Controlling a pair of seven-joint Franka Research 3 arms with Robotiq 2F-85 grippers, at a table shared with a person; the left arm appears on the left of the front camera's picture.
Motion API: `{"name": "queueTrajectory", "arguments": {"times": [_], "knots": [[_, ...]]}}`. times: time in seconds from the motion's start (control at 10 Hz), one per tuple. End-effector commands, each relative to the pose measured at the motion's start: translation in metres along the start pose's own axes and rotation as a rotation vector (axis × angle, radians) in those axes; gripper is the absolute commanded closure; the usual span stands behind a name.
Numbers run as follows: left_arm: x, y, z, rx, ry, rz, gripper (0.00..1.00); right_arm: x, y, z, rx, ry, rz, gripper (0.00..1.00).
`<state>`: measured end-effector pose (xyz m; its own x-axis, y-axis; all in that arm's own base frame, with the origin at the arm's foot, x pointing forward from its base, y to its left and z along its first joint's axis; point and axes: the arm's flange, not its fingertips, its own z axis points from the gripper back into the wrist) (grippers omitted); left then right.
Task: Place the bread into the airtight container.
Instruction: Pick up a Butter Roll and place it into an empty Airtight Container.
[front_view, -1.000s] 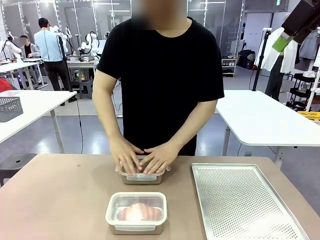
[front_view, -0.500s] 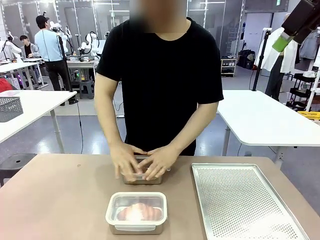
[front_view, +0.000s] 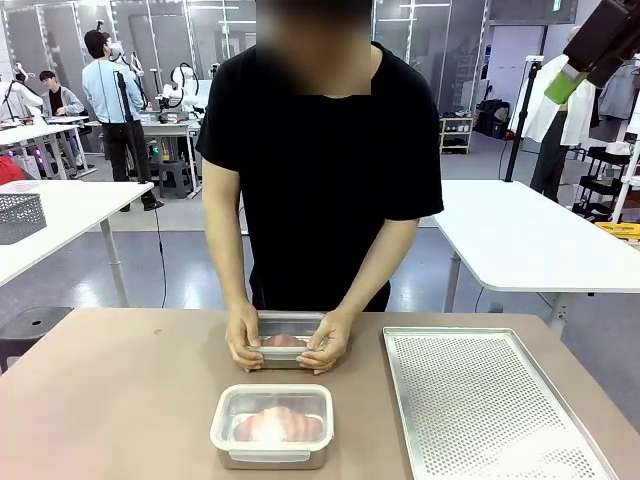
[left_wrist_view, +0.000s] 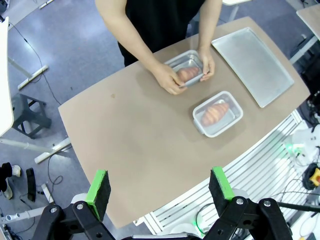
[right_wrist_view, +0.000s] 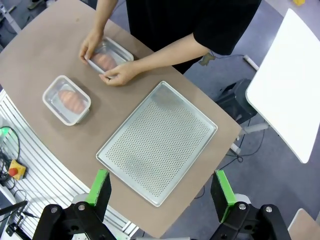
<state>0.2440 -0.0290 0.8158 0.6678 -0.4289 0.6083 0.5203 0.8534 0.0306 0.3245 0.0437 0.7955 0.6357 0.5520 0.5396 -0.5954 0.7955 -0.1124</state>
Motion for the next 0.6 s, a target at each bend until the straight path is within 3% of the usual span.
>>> {"name": "queueTrajectory", "arguments": {"times": [0.0, 0.5], "knots": [[0.0012, 0.0003, 0.0015, -0.003, 0.000, -0.006, 0.00, -0.0012, -0.0007, 0.0018, -0.008, -0.001, -0.007, 0.00], [0.0012, 0.0003, 0.0015, -0.003, 0.000, -0.006, 0.00, -0.0012, -0.0007, 0.0018, -0.008, -0.001, -0.007, 0.00]]}}
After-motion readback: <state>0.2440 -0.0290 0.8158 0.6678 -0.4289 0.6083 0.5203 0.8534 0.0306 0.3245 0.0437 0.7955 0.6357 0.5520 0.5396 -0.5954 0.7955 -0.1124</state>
